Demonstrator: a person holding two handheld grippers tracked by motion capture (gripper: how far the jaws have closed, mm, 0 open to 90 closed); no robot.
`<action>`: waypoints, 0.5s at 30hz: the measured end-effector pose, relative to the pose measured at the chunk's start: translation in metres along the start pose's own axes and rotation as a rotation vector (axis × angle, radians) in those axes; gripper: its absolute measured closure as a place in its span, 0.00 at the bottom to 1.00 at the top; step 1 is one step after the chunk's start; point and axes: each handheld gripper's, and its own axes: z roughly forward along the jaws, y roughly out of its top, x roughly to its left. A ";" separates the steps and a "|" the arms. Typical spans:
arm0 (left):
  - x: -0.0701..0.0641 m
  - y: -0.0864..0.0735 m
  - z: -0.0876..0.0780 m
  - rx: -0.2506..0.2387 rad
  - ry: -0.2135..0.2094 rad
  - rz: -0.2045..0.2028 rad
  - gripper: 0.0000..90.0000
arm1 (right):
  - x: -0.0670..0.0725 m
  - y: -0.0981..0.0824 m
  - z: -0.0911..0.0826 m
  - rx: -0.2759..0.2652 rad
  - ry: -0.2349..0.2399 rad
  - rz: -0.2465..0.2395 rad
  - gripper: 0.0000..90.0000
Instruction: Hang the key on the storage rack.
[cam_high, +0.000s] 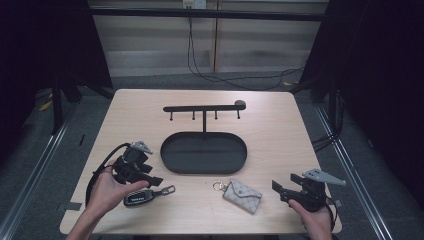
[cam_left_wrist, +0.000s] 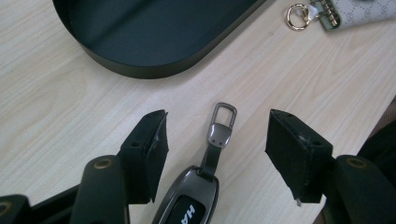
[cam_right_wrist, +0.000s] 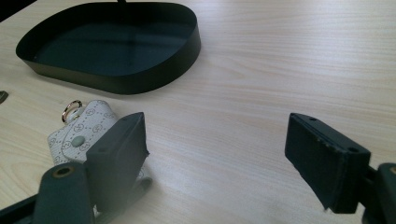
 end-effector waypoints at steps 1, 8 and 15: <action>0.000 0.000 0.000 0.000 0.000 0.000 0.43 | 0.000 0.000 0.000 0.000 0.000 0.000 0.23; 0.003 0.006 0.002 0.033 0.003 0.011 0.43 | 0.000 0.000 0.000 0.002 -0.001 0.000 0.23; 0.004 0.010 0.003 0.053 0.007 0.026 0.43 | 0.000 0.000 0.000 0.001 -0.001 0.001 0.23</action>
